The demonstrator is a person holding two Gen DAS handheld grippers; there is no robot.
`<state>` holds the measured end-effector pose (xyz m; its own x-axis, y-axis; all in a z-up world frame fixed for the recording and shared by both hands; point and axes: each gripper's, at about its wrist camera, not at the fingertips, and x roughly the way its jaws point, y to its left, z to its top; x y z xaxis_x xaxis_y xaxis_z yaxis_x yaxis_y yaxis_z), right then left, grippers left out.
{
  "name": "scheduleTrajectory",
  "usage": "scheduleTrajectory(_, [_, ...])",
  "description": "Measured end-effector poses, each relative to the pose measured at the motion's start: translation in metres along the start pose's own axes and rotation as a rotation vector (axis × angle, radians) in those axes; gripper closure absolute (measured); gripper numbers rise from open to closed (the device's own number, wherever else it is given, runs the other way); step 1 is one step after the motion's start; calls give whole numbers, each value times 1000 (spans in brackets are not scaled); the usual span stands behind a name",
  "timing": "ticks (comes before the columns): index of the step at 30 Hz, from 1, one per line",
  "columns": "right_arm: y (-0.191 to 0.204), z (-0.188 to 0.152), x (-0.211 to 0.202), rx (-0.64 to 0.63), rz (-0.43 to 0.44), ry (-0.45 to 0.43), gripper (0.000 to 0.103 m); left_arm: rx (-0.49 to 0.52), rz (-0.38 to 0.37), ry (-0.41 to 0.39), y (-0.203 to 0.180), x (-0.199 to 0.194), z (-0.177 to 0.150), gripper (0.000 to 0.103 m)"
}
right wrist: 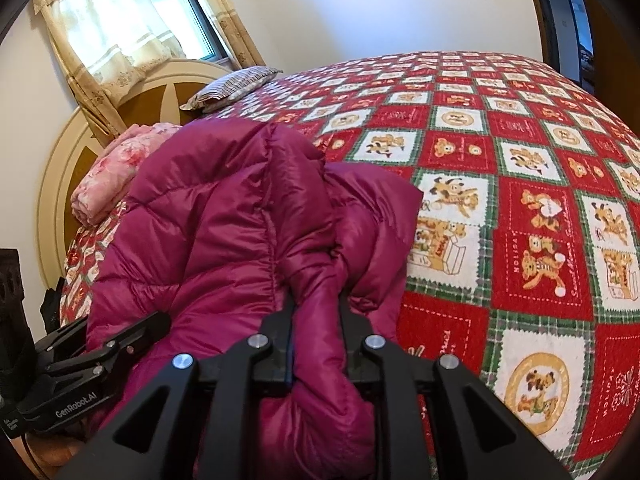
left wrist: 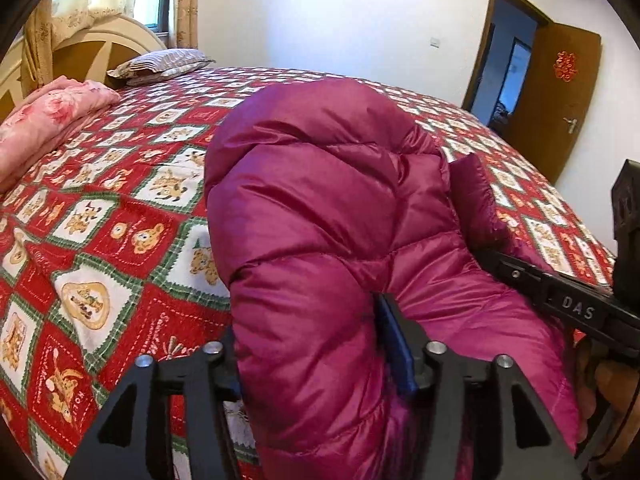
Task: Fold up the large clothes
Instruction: 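Lower the jacket bundle onto the quilt with both grippers and release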
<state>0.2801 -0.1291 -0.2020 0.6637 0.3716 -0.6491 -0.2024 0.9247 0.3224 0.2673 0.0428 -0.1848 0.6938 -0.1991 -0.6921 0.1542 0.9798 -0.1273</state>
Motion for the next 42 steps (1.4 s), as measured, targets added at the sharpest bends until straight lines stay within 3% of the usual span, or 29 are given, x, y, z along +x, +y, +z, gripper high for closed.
scheduleTrajectory(4, [-3,-2,2,14,-8,-2,77,-5,55,-7,2,3,-3,25])
scheduleTrajectory(13, [-5,-5,7,21,-27,1,68,-51,55,-5,13,10,-5,13])
scheduleTrajectory(33, [-1,-7,14,-18,-84,0,60,-67,60,-13,18,16,-6,9])
scheduleTrajectory(35, [2,-4,10,-31,-98,-9,55,-47,101,-27,15,8,-4,9])
scheduleTrajectory(37, [3,-1,-3,-26,-105,-31,42,-27,154,-70,11,-11,0,9])
scheduleTrajectory(42, [20,4,-65,-64,-106,-136,37,-17,135,-170,5,-78,7,9])
